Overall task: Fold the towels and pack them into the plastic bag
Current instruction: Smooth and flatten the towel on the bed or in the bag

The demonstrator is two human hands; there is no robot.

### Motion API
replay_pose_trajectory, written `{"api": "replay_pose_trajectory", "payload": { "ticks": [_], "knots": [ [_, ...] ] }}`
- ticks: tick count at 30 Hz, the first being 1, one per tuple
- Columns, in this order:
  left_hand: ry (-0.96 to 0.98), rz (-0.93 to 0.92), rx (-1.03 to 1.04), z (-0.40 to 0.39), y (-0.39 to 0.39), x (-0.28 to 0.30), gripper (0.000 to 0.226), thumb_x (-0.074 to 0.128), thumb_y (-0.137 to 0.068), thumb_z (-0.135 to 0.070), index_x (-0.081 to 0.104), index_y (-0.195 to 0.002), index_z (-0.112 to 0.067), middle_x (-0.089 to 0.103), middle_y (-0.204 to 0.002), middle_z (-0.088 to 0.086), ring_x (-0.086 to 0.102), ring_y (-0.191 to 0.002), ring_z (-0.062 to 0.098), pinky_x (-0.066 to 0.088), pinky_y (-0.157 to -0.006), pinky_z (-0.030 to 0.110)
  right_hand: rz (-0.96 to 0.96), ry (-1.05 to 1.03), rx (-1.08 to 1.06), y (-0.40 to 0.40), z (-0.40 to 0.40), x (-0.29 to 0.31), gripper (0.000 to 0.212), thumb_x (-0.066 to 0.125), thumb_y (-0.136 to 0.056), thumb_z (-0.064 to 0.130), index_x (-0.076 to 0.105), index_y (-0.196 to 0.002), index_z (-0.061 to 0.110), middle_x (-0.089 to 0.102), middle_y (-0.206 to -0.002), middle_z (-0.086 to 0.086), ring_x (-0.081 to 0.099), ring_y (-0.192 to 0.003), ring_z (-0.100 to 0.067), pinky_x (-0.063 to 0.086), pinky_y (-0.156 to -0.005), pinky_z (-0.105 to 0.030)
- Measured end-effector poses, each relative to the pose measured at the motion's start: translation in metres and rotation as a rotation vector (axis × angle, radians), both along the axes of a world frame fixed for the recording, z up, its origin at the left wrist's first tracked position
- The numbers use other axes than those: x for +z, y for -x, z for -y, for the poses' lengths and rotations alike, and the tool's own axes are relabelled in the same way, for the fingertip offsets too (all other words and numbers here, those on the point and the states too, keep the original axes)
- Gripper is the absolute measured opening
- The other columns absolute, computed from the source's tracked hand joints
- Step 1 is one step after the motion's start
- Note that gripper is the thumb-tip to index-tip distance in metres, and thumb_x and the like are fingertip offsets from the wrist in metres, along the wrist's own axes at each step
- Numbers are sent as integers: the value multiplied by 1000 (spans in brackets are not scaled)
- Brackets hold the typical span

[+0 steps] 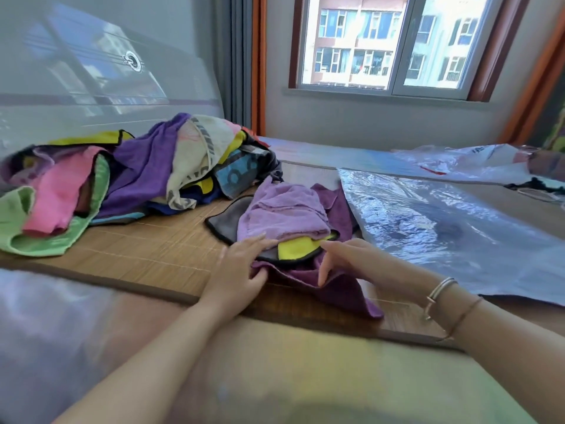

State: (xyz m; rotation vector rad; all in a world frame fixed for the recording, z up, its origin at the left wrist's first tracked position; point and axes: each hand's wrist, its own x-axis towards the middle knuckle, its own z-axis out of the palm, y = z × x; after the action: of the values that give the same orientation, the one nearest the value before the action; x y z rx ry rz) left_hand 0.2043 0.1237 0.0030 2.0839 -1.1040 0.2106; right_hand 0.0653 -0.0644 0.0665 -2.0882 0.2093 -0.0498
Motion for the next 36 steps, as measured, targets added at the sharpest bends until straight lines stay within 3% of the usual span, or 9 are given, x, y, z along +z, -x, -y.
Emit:
{"api": "replay_pose_trajectory", "payload": {
  "ticks": [5,10,13,17,21,27,30,33,36],
  "knots": [
    [27,-19,-69,20,18,10,34,47,-74,-30,72,-96,-36,62,-125,-17,53,-120,3,42,-103,41,205,372,-265,-11,3,1,31,50,-96,26,57,-71,9,68,-73,-1,63,-69,-21,46,-67,-31],
    [-151,-105,-178,18,24,7,47,51,-81,-58,51,-128,-54,39,-146,-27,33,-136,-4,22,-117,47,131,550,-238,-54,15,4,29,51,-93,30,70,-84,10,62,-96,-7,51,-105,-24,38,-97,-40],
    [-387,-28,-182,20,21,1,45,46,-91,-62,40,-135,-58,18,-155,-28,11,-145,-2,2,-116,54,-29,459,-239,-76,19,-2,38,44,-98,29,60,-84,-2,54,-78,-5,51,-79,-24,37,-74,-35],
    [-456,9,-154,30,3,-3,44,37,-93,-62,37,-137,-59,15,-156,-29,8,-146,2,2,-116,51,65,157,-317,-95,21,-2,36,40,-99,17,56,-71,1,57,-66,-4,49,-65,-11,39,-70,-28],
    [-511,5,-83,46,-18,1,43,34,-96,-59,33,-139,-57,11,-157,-27,8,-148,9,2,-117,52,283,-56,-382,-94,34,11,40,48,-94,22,64,-86,-14,69,-93,-28,50,-77,-18,47,-78,-44],
    [-551,-54,21,60,-20,18,42,36,-101,-46,35,-143,-48,20,-158,-17,13,-148,17,0,-116,56,422,8,-412,-41,42,26,21,53,-96,12,69,-91,0,64,-84,-11,55,-76,-17,43,-73,-27],
    [-447,-137,33,51,-8,22,40,44,-100,-39,44,-140,-40,33,-154,-13,26,-145,18,6,-119,52,421,43,-411,-14,37,34,8,62,-90,10,66,-96,8,66,-89,-6,59,-75,-12,48,-67,-17],
    [-38,-423,7,39,15,35,36,50,-98,-38,52,-132,-28,54,-133,-10,48,-125,10,33,-104,30,385,8,-431,7,27,35,21,65,-83,-1,57,-103,2,62,-90,-10,61,-80,-18,56,-82,-41],
    [256,-818,-9,35,42,53,53,48,-95,-51,43,-139,-21,51,-127,-11,50,-111,7,34,-97,28,368,24,-407,26,14,30,23,65,-81,-1,49,-92,11,56,-89,-9,58,-76,-18,57,-82,-49]
  ]
}}
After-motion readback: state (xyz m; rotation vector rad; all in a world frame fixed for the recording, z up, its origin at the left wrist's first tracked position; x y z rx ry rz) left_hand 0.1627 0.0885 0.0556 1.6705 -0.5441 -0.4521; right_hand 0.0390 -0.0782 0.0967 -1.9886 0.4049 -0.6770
